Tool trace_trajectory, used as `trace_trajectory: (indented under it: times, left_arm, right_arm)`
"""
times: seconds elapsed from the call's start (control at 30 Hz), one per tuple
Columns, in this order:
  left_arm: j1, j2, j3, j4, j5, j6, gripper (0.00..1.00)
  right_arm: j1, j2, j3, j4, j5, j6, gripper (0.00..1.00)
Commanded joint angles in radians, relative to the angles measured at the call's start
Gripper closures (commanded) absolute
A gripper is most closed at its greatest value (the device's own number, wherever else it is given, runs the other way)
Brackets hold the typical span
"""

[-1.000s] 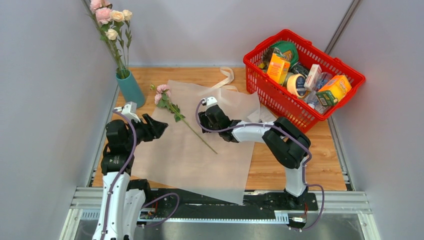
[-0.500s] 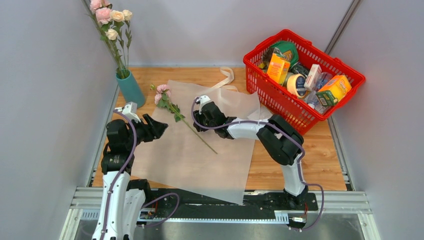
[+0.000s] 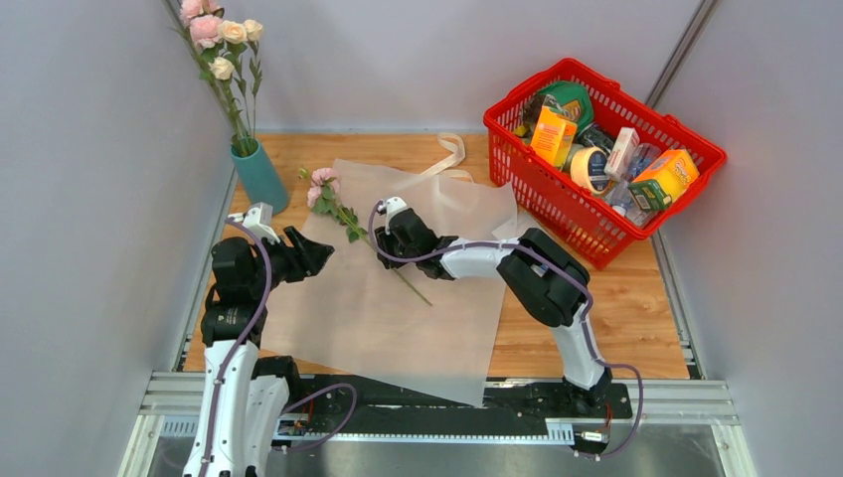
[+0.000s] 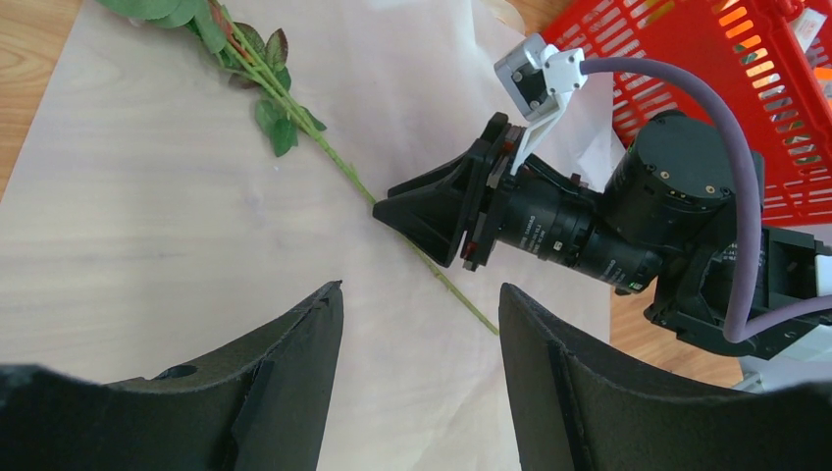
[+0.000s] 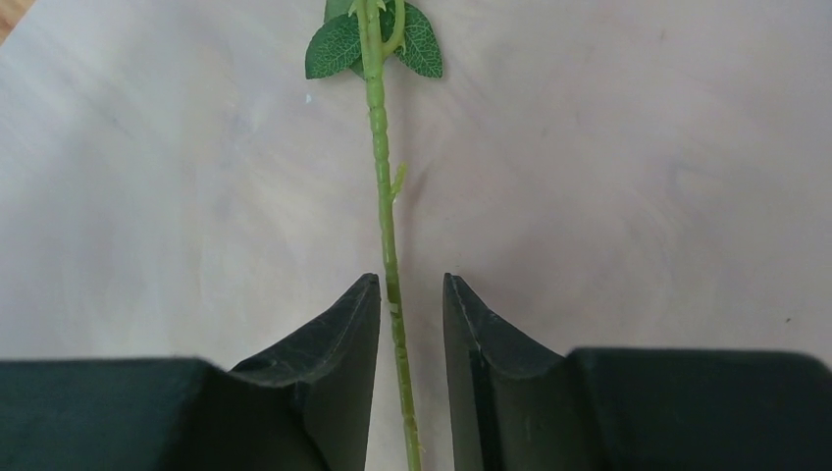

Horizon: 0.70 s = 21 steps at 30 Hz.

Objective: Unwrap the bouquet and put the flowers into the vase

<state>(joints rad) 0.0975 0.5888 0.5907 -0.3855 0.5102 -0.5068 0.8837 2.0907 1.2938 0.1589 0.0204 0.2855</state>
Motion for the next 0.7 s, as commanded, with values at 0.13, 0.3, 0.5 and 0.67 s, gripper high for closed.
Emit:
trace_trajectory:
  times: [0.13,0.3,0.5,0.67]
  left_arm:
    - [-0.004,-0.012,0.011,0.007,-0.002,0.016,0.33]
    - [-0.004,-0.011,0.011,0.005,-0.004,0.016,0.33]
    - [-0.004,-0.012,0.009,0.007,-0.006,0.016,0.33]
    - [-0.004,-0.010,0.009,0.007,-0.004,0.016,0.33]
  right_arm:
    - [0.037,0.043,0.061,-0.058,0.105,-0.026,0.68]
    - [0.044,0.063,0.075,-0.076,0.133,-0.034,0.71]
    - [0.052,0.048,0.071,-0.082,0.162,-0.040,0.90]
    - [0.055,-0.009,0.075,-0.082,0.162,-0.037,1.00]
